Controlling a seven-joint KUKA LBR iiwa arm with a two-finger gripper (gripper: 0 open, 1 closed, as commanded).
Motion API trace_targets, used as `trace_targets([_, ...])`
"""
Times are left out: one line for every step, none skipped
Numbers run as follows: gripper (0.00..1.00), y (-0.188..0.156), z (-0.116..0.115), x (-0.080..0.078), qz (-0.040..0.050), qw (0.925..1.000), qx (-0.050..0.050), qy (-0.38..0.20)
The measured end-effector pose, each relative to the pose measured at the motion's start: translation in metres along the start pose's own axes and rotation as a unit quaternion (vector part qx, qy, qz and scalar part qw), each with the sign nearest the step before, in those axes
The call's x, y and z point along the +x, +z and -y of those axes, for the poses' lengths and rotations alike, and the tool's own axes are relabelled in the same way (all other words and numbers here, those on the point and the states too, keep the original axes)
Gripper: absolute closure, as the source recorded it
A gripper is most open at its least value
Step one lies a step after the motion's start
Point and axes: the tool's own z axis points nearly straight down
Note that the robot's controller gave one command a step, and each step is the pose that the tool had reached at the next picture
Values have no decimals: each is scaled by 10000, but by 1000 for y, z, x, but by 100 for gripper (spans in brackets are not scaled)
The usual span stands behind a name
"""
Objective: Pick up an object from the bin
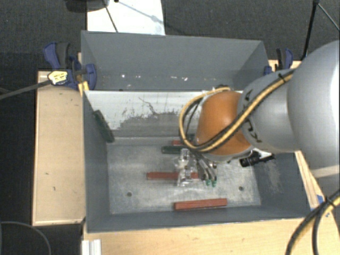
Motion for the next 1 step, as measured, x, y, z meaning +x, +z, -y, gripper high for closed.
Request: trace_targets([100, -135, 5, -12, -12, 9993, 12, 364])
